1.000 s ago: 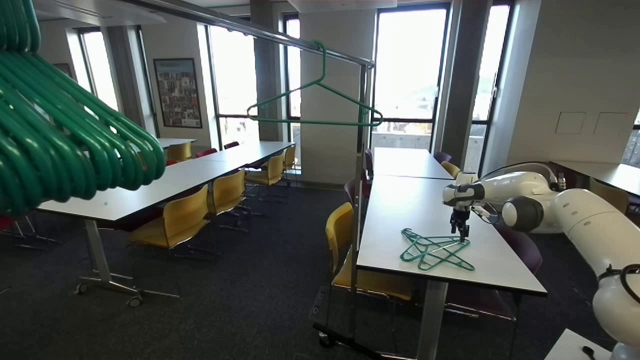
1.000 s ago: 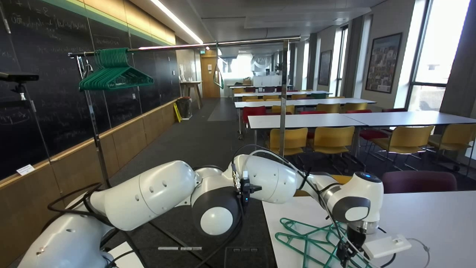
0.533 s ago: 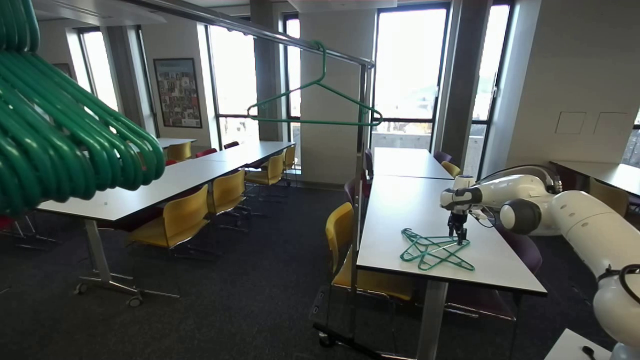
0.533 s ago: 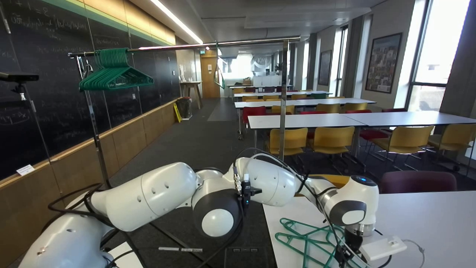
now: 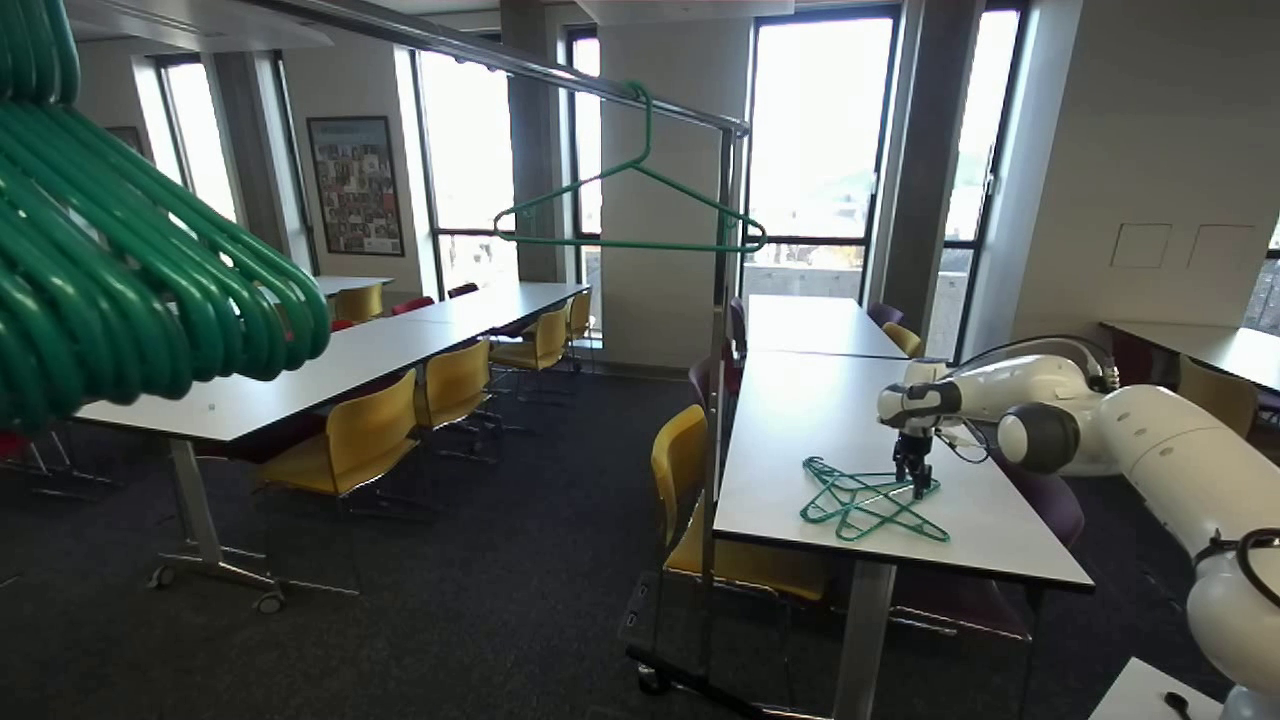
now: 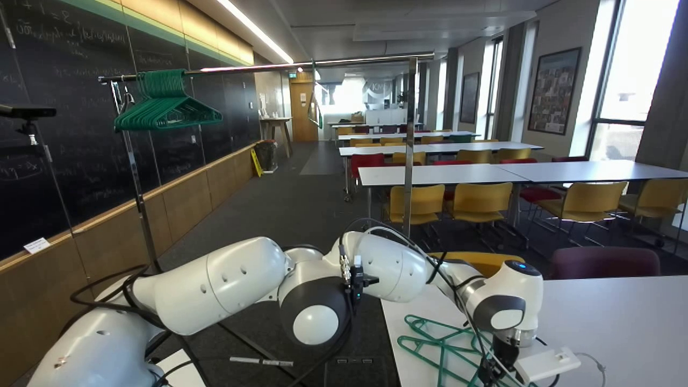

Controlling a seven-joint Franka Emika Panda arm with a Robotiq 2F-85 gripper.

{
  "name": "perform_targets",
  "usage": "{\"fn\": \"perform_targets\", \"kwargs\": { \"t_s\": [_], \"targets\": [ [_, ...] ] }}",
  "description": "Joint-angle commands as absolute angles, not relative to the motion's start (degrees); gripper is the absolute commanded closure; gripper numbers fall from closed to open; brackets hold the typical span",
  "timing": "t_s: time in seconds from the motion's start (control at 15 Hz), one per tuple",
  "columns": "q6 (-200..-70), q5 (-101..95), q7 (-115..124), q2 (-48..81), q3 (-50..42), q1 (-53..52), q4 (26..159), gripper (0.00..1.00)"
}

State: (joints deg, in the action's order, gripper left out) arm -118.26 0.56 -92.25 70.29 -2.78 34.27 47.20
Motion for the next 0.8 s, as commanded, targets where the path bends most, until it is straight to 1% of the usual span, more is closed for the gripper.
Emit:
{"fn": "perform_targets", "kwargs": {
  "t_s": [0.0,0.07,0.2,0.27,0.67,0.73],
  "targets": [
    [-116.2,0.2,-93.6,71.1,-2.6,34.2,45.4,0.25],
    [-115.9,0.2,-93.9,71.2,-2.5,34.2,45.3,0.28],
    [-115.7,0.3,-93.7,71.2,-2.6,34.1,45.3,0.40],
    [-115.4,0.3,-93.6,71.2,-2.6,34.1,45.2,0.50],
    [-115.0,0.3,-93.6,71.2,-2.7,34.3,44.4,0.95],
    [-115.0,0.3,-93.6,71.2,-2.8,34.3,44.3,0.98]
  ]
}}
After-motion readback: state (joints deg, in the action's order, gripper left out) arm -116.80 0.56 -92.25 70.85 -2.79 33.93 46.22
